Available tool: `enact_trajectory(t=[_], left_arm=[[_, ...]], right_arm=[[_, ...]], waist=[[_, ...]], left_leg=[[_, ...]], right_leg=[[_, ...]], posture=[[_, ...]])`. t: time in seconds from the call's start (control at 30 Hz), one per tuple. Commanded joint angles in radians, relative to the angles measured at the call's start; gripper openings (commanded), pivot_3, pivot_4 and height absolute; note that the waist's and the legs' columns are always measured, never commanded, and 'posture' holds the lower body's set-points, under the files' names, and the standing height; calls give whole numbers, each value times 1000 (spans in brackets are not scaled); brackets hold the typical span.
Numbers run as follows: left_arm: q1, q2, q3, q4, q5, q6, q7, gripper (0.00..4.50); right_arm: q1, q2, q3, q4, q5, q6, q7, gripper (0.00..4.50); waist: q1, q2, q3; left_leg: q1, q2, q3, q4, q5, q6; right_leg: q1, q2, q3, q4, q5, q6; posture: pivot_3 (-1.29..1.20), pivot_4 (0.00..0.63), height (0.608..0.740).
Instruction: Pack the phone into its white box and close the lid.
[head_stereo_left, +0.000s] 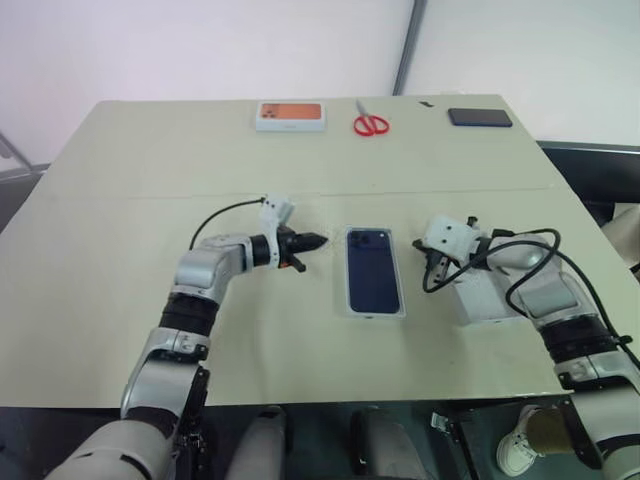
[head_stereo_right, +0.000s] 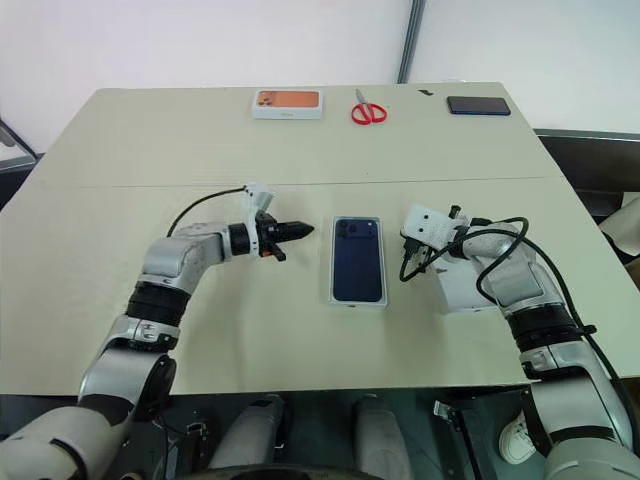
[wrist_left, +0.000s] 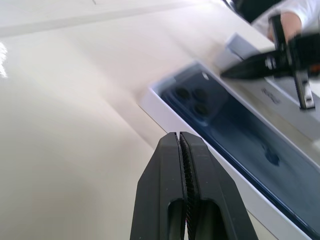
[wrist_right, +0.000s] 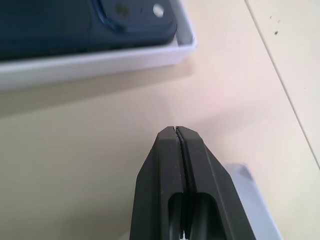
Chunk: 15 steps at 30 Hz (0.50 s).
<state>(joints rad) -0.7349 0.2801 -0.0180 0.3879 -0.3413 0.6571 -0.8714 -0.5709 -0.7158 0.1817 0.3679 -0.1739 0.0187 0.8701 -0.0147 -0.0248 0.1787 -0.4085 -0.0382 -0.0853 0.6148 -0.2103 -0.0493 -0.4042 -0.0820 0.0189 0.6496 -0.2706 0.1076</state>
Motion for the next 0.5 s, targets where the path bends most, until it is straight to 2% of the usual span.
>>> enact_trajectory(t=[0.03,0.2,0.23,0.3,0.5], left_arm=[[4,28,41,-70,-41,-14,-15,118],[43,91,66,-117,-77,7,-49,118],[52,106,73,-129,-89,14,-62,336],[64,126,80,-146,-100,8,-71,976],[138,208,105,-229,-129,-30,-124,4004]], right_arm=[[-8,-3,-31,-26,44,-8,25,22],[25,-21,-58,-88,124,64,98,22],[28,-25,-73,-92,140,86,100,256],[31,-36,-91,-99,151,102,95,907],[124,-94,-147,-250,238,190,162,3970]], waist=[[0,0,0],[-3,0,0],[-3,0,0],[-2,0,0],[0,0,0]], left_leg=[[0,0,0,0,0,0],[0,0,0,0,0,0],[0,0,0,0,0,0],[0,0,0,0,0,0],[0,1,0,0,0,0]], right_leg=[[0,0,0,0,0,0],[0,0,0,0,0,0],[0,0,0,1,0,0],[0,0,0,1,0,0],[0,0,0,0,0,0]], posture=[[0,150,740],[0,150,740],[0,150,740],[0,150,740],[0,150,740]])
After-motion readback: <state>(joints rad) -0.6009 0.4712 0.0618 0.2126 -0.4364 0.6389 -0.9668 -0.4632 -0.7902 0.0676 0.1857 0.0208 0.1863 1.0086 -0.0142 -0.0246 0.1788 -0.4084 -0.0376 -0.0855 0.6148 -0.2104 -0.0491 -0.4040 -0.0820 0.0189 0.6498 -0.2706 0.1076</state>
